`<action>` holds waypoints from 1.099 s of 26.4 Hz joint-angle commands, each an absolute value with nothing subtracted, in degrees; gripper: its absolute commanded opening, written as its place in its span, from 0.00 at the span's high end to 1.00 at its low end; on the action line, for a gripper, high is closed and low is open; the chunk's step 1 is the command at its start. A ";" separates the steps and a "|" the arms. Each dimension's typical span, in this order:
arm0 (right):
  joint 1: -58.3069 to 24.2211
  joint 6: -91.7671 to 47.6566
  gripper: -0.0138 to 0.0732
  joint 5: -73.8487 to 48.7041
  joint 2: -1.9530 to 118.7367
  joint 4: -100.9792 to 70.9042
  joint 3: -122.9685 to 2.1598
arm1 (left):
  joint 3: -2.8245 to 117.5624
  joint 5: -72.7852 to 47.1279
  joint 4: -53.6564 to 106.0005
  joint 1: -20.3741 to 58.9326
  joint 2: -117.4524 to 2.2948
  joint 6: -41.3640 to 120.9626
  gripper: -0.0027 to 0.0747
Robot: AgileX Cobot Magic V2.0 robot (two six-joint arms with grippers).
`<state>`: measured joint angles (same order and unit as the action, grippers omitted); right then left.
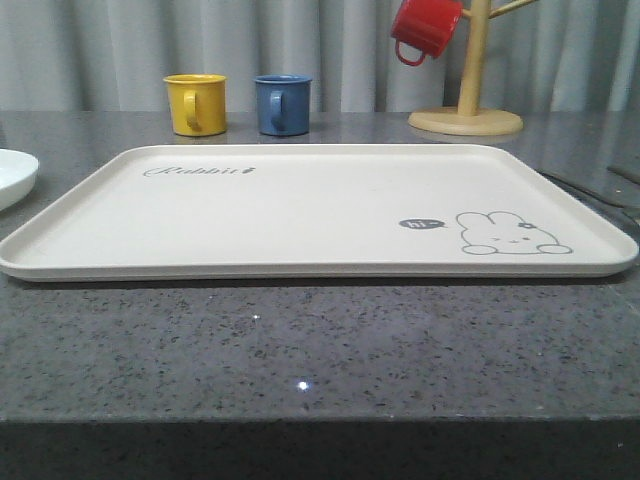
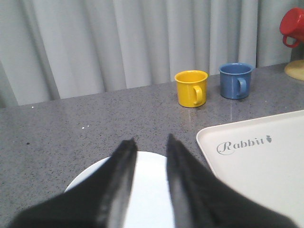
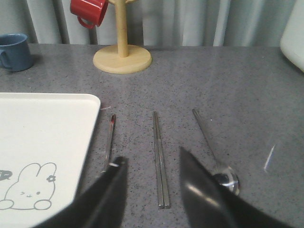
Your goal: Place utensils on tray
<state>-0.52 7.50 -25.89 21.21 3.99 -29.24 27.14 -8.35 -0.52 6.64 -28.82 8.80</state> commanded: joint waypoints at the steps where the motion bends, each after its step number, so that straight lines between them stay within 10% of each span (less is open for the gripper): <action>1: -0.34 7.16 0.18 -21.56 22.03 4.55 -31.32 | 29.37 -3.69 0.00 6.42 -29.27 8.14 0.26; 5: -0.34 7.16 0.13 -21.56 22.03 4.56 -31.32 | 29.37 -3.55 0.00 6.42 -29.27 8.14 0.09; 14: -0.34 7.16 0.13 -21.56 22.03 4.56 -31.32 | 35.43 -9.98 0.00 6.52 -36.95 8.14 0.17; 29: -0.34 7.16 0.13 -21.56 22.03 4.56 -31.32 | 65.98 -56.75 0.00 6.52 -72.66 16.24 0.30</action>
<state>-0.52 7.50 -25.89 21.21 3.99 -29.24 62.13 -55.13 -0.52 6.64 -69.61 15.93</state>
